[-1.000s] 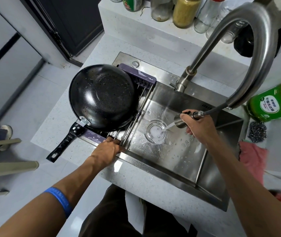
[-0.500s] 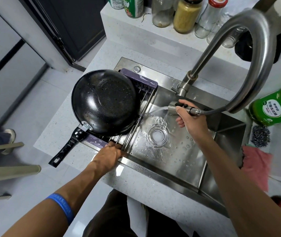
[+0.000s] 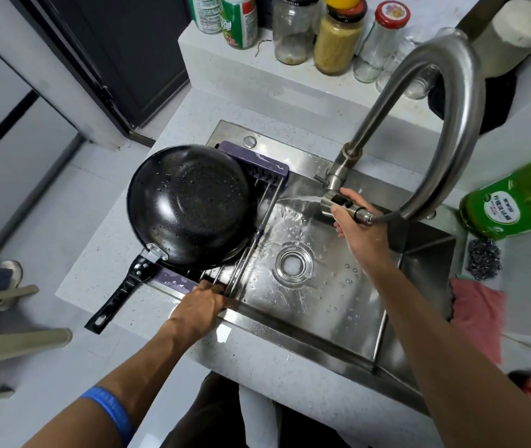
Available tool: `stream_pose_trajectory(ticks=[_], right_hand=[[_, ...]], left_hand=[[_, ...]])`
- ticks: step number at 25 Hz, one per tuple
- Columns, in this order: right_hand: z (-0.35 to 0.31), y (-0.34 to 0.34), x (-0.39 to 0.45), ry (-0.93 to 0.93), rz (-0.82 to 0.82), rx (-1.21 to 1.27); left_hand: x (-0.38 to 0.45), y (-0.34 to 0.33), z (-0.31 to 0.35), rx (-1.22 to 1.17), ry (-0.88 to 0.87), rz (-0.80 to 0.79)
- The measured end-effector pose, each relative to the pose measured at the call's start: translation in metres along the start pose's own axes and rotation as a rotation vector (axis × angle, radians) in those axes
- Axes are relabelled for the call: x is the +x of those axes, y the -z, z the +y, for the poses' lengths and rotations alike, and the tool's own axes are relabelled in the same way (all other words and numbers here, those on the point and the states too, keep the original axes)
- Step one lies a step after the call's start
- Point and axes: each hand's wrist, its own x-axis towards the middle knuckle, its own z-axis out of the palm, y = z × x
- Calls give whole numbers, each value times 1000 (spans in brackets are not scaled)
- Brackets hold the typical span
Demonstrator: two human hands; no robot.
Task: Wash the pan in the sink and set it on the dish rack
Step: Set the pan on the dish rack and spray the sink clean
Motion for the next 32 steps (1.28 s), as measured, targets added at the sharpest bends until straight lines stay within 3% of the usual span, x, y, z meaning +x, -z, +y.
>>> stream_pose_trajectory(ticks=[7,14,21,27,32], right_hand=[[1,70,-2,-30,141,-519],[-6,108,10,-157,83,-952],[-19,117,6,-240,3,-1191],[-23,105,3,-342,-237,-1194],[-23,92,-19,-346,-292,-972]], left_hand=[[-3,10,7,-27,-28,18],[1,7,6,-6,-10,-12],[6,-4,-2,3,-16,-19],[9,-7,-8,-24,-41,-20],[13,-12,-10,-19,-14,-29]])
